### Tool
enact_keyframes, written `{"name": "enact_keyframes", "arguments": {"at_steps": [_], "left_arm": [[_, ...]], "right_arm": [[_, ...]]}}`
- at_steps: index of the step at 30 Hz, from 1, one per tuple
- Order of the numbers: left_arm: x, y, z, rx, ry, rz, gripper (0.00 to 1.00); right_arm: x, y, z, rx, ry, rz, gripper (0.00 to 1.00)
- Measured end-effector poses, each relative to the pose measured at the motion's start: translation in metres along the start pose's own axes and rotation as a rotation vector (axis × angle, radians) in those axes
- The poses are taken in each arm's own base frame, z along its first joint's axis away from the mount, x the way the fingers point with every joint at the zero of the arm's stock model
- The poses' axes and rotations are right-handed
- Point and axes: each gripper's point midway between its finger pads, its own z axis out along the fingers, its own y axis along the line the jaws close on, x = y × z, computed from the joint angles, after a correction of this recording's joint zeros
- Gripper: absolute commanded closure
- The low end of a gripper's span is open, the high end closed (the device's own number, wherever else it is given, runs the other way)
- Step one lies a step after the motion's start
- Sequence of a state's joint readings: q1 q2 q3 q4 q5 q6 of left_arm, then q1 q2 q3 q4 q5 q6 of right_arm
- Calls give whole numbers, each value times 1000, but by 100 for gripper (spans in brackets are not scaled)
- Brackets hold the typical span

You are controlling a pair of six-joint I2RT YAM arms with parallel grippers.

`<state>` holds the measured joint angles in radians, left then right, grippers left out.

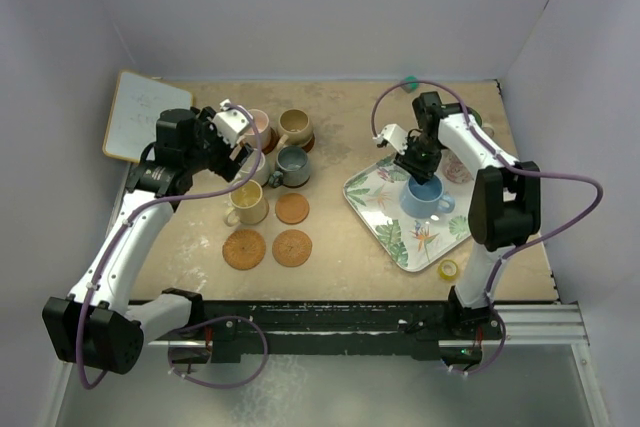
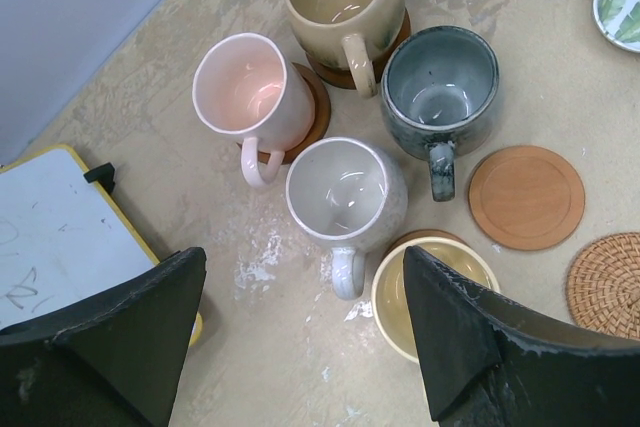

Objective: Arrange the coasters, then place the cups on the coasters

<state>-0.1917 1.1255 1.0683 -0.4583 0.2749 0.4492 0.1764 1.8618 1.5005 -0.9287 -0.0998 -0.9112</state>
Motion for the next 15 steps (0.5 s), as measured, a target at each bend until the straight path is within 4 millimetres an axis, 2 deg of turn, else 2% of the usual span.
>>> {"name": "enact_keyframes", "arguments": {"at_steps": [6, 15], "left_arm": [[4, -1, 3, 10, 16, 2, 23], [7, -5, 6, 31, 25, -3, 23]], "right_arm": [[2, 5, 2, 10, -4, 79, 76], [10, 22, -1, 63, -12, 374, 78]]}}
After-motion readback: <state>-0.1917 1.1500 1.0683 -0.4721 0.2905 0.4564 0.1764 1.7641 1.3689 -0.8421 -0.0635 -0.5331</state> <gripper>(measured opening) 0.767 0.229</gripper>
